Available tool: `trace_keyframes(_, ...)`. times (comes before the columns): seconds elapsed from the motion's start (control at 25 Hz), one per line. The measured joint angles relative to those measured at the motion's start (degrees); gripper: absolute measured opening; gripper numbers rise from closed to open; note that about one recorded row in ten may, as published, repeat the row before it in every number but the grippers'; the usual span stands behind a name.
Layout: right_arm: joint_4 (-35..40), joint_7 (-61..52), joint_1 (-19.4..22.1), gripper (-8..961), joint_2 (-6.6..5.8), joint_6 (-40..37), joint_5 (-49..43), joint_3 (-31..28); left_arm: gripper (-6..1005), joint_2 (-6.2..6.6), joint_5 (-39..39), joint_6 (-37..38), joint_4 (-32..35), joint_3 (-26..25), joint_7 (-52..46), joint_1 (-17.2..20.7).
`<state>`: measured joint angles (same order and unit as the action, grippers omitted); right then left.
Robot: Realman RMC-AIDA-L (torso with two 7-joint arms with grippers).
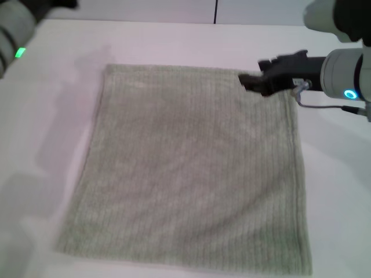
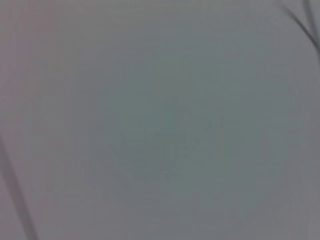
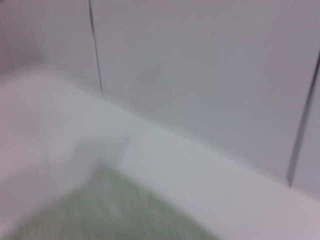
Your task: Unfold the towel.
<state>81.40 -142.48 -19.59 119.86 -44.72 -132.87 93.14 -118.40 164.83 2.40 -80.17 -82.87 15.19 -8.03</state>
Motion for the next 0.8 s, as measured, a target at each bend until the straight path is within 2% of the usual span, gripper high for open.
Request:
trace_keyframes(0.04, -1.19, 4.64, 1.35, 487, 0.02, 4.36, 4.75, 1.24, -1, -0.01, -0.14, 7.61, 2.56, 0.05, -1.54, 1.15)
trace_keyframes(0.08, -3.41, 18.6, 4.13, 487, 0.01, 15.81, 19.14, 4.86, -2, 0.02, -0.25, 15.01, 5.29, 0.1, -3.26, 2.1)
trace_keyframes(0.12, -3.41, 18.6, 4.13, 487, 0.01, 15.81, 19.14, 4.86, -2, -0.01, -0.27, 21.12, 8.13, 0.27, -4.78, 2.84)
trace_keyframes(0.16, -4.11, 26.93, 5.2, 486, -0.01, 21.21, 27.49, 7.03, 0, -0.01, -0.27, 21.12, 8.13, 0.27, -4.78, 2.84)
trace_keyframes(0.2, -4.71, 36.0, 6.02, 486, -0.04, 26.02, 36.17, 9.43, 1, 0.03, -0.33, 36.95, 16.86, 0.6, -8.37, 3.45)
trace_keyframes(0.24, -4.9, 41.94, 6.26, 486, -0.04, 28.81, 41.74, 10.88, 3, -0.01, -0.28, 43.15, 21.19, 0.81, -9.63, 3.32)
trace_keyframes(0.28, -5.3, 54.4, 6.27, 485, -0.06, 32.96, 53.16, 13.44, 5, 0.01, -0.21, 51.92, 28.48, 1.11, -11.19, 2.62)
trace_keyframes(0.32, -5.36, 58.69, 6.01, 485, -0.06, 33.47, 56.98, 14.31, 6, 0.0, -0.14, 56.64, 32.23, 1.31, -11.81, 2.04)
trace_keyframes(0.36, -5.39, 61.55, 5.77, 485, -0.08, 33.76, 59.41, 14.92, 8, 0.0, -0.14, 56.64, 32.23, 1.31, -11.81, 2.04)
trace_keyframes(0.4, -5.39, 63.67, 5.45, 485, -0.09, 33.88, 61.13, 15.55, 9, -0.06, -0.3, 61.93, 38.25, 1.36, -12.01, 0.85)
trace_keyframes(0.52, -5.33, 64.87, 4.9, 484, -0.16, 34.15, 61.35, 16.45, 14, -0.14, -0.43, 63.7, 40.7, 1.34, -12.06, 0.33)
trace_keyframes(0.56, -5.21, 65.56, 4.54, 485, -0.17, 34.2, 60.96, 16.9, 16, -0.25, -1.19, 67.14, 46.39, 1.28, -12.69, -0.94)
trace_keyframes(0.64, -4.93, 67.52, 3.63, 485, -0.22, 34.8, 60.23, 17.53, 54, -0.27, -1.67, 67.56, 48.67, 1.32, -13.59, -1.24)
trace_keyframes(0.8, -4.58, 69.31, 1.12, 486, -0.44, 40.7, 57.6, 19.82, 131, -0.22, -2.02, 68.08, 52.44, 1.13, -16.2, -1.35)
